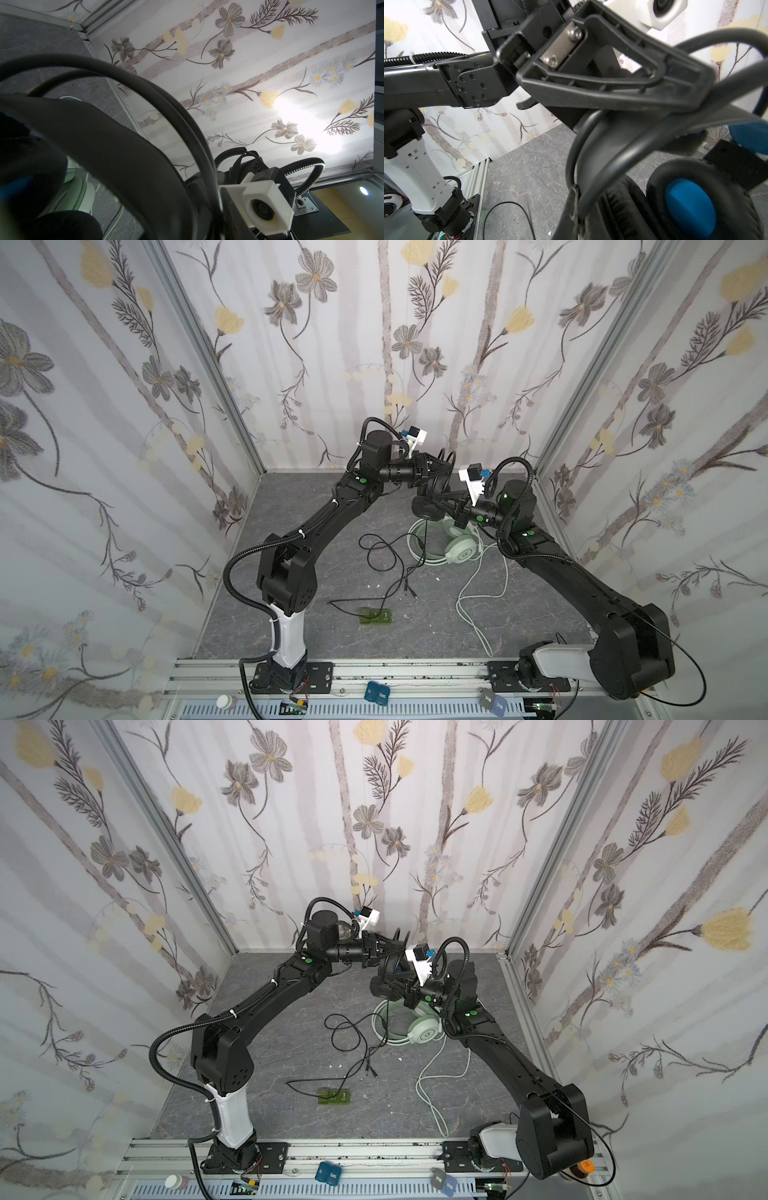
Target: Wrap the headphones
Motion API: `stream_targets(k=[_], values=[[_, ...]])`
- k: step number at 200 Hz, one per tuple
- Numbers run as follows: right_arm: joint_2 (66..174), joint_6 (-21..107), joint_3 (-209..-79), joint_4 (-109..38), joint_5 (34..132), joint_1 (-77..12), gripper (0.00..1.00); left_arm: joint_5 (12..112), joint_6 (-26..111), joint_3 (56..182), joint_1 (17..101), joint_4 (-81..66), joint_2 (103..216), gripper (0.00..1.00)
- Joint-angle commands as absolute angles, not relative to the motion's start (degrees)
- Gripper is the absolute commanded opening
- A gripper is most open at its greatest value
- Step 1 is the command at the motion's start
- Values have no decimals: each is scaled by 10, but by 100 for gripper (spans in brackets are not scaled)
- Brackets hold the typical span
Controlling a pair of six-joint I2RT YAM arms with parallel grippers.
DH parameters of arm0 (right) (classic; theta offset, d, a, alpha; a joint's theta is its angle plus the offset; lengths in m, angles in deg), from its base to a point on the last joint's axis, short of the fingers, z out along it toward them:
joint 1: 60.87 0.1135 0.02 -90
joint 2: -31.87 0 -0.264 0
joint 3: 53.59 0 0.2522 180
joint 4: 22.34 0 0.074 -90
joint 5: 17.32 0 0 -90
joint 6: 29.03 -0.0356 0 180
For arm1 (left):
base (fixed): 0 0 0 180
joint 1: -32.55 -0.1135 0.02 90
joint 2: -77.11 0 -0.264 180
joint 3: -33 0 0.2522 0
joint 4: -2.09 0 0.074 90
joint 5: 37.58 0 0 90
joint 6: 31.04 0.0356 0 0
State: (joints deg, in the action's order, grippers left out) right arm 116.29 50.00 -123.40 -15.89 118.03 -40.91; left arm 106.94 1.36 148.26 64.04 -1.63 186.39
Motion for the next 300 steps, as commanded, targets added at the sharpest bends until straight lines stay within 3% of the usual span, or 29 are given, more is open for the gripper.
stream_targets(k=[1, 21, 60, 120, 211, 300], values=[[1155, 528, -1241, -151, 1171, -408, 0, 1035, 15, 1460, 626, -14, 1843, 64], [1155, 563, -1257, -223, 1099, -406, 0, 1019, 16, 1427, 603, -18, 1820, 86], [1183, 611, -1351, -391, 914, -395, 0, 954, 42, 1328, 526, -78, 1748, 100], [1277, 578, -1453, -479, 778, -297, 0, 756, 263, 1291, 464, -398, 1658, 96], [1491, 564, -1633, -550, 684, -162, 0, 676, 253, 1059, 408, -451, 1452, 93], [1646, 572, -1764, -577, 705, -113, 2, 664, 297, 1034, 375, -508, 1406, 93]])
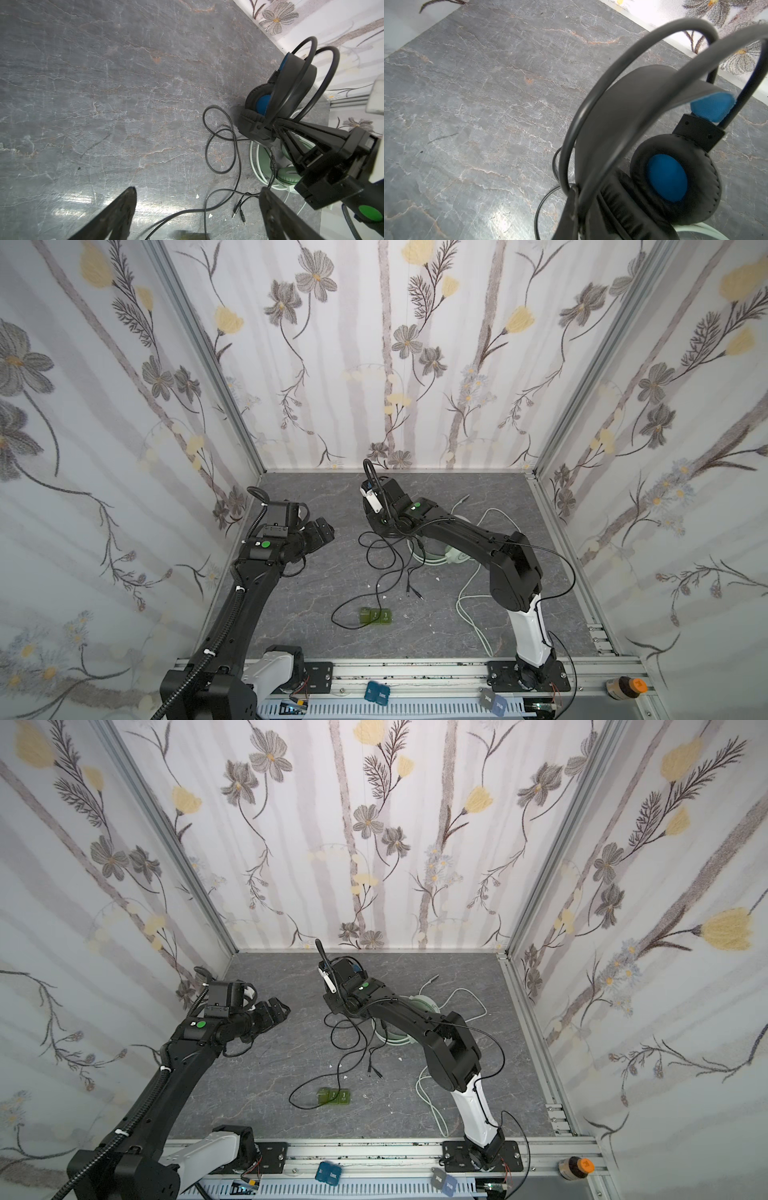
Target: Wrap the headphones
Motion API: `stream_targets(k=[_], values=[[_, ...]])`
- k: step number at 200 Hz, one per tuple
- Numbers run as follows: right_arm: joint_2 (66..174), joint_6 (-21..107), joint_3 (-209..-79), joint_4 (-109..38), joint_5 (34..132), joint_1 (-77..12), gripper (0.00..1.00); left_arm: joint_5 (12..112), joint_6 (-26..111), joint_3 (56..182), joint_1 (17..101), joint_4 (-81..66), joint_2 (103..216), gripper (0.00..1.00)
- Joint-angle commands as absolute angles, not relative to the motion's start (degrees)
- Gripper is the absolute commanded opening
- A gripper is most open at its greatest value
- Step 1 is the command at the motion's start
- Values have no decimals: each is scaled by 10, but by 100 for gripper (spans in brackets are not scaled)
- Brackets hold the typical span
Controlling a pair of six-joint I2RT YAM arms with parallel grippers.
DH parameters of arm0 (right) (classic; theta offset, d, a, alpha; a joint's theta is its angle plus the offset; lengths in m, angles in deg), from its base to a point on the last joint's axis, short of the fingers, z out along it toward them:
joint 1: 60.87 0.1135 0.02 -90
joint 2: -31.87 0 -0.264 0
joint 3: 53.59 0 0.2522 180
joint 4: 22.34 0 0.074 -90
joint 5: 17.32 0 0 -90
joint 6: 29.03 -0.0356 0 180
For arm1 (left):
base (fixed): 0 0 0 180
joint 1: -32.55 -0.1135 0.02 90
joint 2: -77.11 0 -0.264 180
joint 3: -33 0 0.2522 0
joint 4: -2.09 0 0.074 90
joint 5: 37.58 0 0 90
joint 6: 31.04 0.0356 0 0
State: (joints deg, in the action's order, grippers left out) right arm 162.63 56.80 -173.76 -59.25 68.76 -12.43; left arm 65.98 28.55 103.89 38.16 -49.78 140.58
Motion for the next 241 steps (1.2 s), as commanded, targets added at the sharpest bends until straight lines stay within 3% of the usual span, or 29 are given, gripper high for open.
stream_targets(k=[1, 13, 36, 80, 121, 157, 241], values=[[1647, 571, -1765, -577, 706, -112, 2, 664, 297, 1033, 375, -508, 1406, 93], [1657, 564, -1773, -574, 718, -110, 12, 666, 297, 1031, 371, -505, 1410, 92], [1661, 552, -1774, -567, 740, -110, 44, 668, 294, 1033, 367, -496, 1425, 91], [1629, 551, -1765, -540, 781, -112, 70, 654, 297, 1042, 366, -485, 1452, 90], [1561, 553, -1733, -529, 804, -120, 80, 645, 289, 1047, 365, -462, 1491, 87], [1492, 542, -1667, -529, 806, -156, 88, 620, 292, 1094, 365, -432, 1603, 93], [1411, 522, -1547, -495, 776, -183, 89, 553, 355, 1322, 394, -519, 1892, 91]])
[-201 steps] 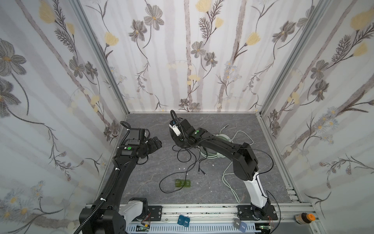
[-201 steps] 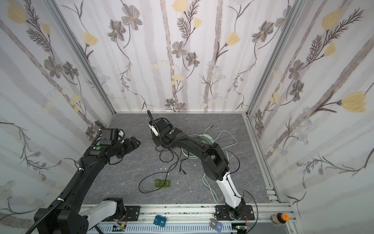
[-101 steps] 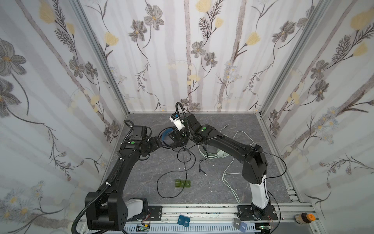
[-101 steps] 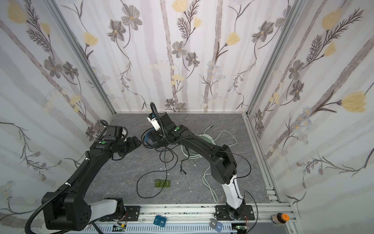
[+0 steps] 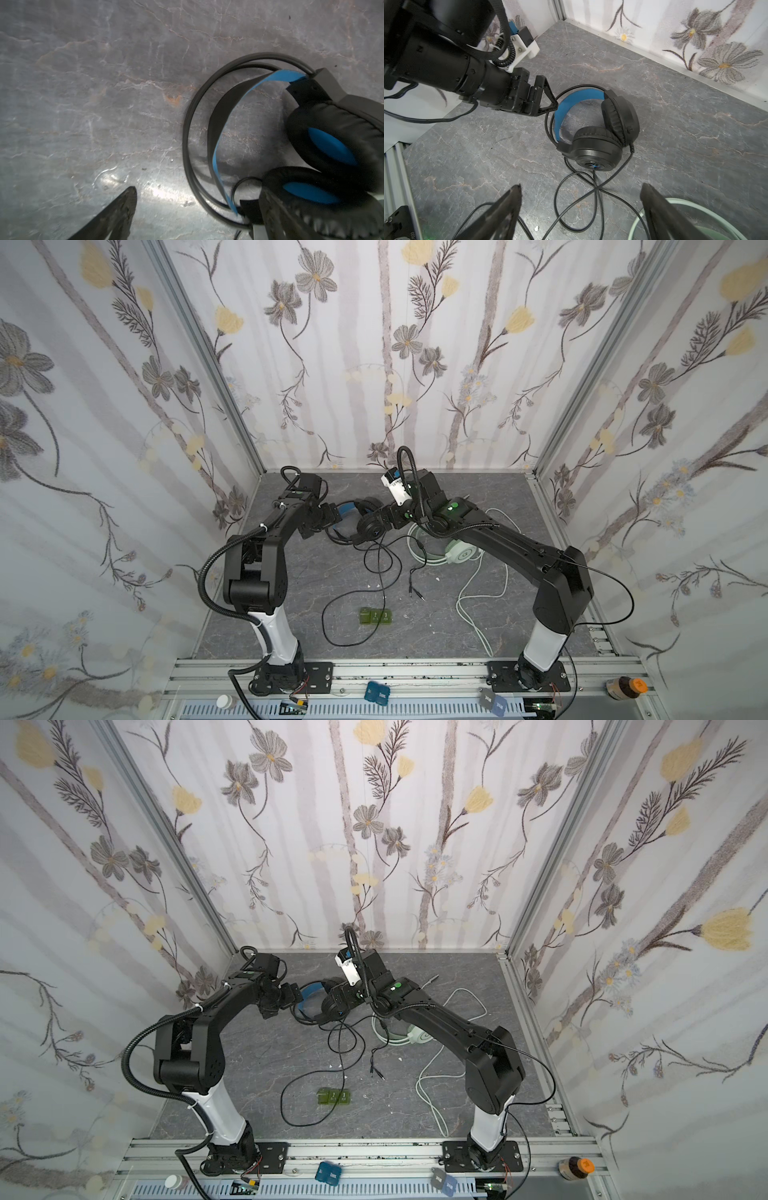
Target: Wrap the headphones
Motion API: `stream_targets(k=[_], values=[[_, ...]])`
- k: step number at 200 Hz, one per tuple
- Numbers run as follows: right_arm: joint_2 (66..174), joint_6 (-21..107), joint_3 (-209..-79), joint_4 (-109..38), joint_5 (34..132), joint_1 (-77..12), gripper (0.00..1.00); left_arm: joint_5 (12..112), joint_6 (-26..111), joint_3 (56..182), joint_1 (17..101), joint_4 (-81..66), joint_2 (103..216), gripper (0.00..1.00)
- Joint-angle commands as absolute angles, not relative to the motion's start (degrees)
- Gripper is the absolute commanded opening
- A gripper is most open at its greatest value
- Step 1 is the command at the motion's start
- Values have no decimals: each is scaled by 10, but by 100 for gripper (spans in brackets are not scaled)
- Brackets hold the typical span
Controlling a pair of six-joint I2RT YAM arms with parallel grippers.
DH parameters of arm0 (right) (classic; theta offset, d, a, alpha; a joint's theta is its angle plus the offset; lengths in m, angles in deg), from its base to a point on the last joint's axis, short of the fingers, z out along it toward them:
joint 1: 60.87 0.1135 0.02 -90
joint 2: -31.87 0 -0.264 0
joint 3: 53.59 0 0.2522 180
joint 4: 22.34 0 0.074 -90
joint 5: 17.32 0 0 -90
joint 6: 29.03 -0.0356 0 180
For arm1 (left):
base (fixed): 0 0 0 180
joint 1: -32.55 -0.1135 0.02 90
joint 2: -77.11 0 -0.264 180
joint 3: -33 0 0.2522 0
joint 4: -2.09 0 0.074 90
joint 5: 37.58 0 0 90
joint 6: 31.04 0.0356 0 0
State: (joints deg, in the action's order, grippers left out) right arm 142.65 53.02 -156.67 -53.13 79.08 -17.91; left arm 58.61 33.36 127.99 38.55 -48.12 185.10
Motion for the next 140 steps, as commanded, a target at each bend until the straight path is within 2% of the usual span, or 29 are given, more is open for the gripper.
stream_targets(k=[1, 25, 66, 94, 127, 140], values=[[1411, 522, -1546, -494, 776, -183, 89, 552, 355, 1324, 395, -519, 1894, 91], [1401, 512, -1523, -483, 777, -191, 89, 530, 365, 1369, 408, -539, 1947, 88], [1390, 513, -1508, -477, 777, -195, 89, 505, 372, 1417, 413, -558, 2000, 75], [1387, 514, -1503, -478, 780, -199, 89, 491, 383, 1455, 413, -574, 2037, 69], [1376, 518, -1496, -480, 775, -201, 89, 489, 395, 1480, 411, -590, 2065, 58], [1369, 518, -1489, -481, 772, -202, 89, 491, 397, 1480, 411, -589, 2071, 50]])
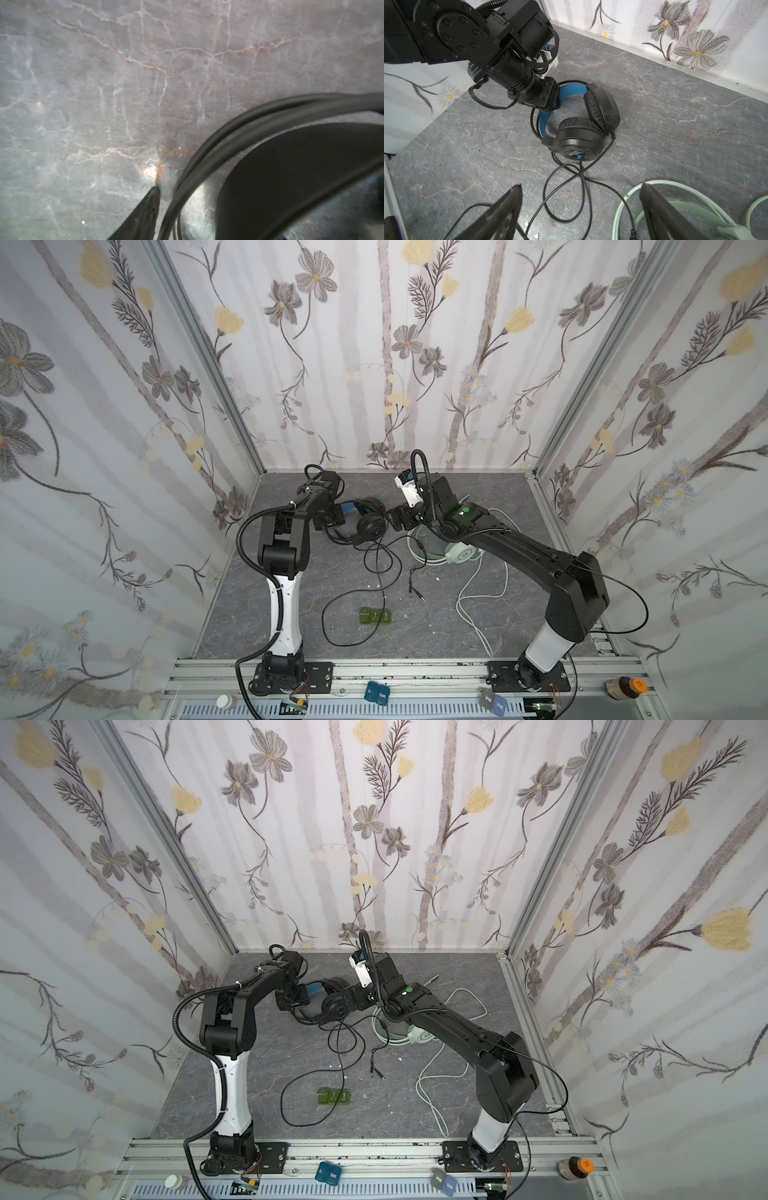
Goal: Wrap the headphones
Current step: 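Lift the black headset high with the left gripper while the right gripper withdraws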
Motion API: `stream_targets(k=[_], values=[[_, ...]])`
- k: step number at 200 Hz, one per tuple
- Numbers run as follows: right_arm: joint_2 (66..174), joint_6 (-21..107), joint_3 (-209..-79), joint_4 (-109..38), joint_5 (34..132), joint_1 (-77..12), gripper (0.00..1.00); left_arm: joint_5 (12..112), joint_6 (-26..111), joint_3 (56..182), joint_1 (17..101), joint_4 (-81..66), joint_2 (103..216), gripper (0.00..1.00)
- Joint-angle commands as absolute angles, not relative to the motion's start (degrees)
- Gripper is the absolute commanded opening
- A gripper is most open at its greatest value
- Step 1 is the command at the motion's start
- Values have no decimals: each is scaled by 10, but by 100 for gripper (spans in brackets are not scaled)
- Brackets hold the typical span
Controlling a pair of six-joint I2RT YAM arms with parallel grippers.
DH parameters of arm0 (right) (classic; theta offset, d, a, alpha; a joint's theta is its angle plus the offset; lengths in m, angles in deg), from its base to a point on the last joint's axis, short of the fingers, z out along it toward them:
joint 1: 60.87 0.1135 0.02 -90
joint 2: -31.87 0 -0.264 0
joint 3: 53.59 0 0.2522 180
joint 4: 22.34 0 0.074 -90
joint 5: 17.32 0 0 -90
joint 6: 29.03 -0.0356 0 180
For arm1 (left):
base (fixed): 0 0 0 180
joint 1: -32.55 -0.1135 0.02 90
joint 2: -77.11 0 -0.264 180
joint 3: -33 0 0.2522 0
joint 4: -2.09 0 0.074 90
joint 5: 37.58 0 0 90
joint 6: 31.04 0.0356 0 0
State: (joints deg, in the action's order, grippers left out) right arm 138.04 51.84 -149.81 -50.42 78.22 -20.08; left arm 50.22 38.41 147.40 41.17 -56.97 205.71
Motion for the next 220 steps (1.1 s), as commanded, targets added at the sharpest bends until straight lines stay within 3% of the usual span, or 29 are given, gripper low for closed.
stream_targets(k=[1, 55, 84, 141, 220], values=[[1369, 518, -1488, -481, 772, -203, 89, 491, 397, 1479, 411, -589, 2071, 50], [1345, 513, -1468, -485, 762, -205, 89, 486, 406, 1474, 411, -582, 2075, 14], [1334, 501, -1448, -462, 779, -205, 89, 472, 415, 1478, 410, -574, 2055, 0], [1287, 480, -1395, -408, 817, -206, 89, 430, 456, 1461, 418, -524, 1928, 0], [1238, 435, -1299, -227, 897, -209, 90, 422, 446, 1491, 447, -555, 1784, 0]])
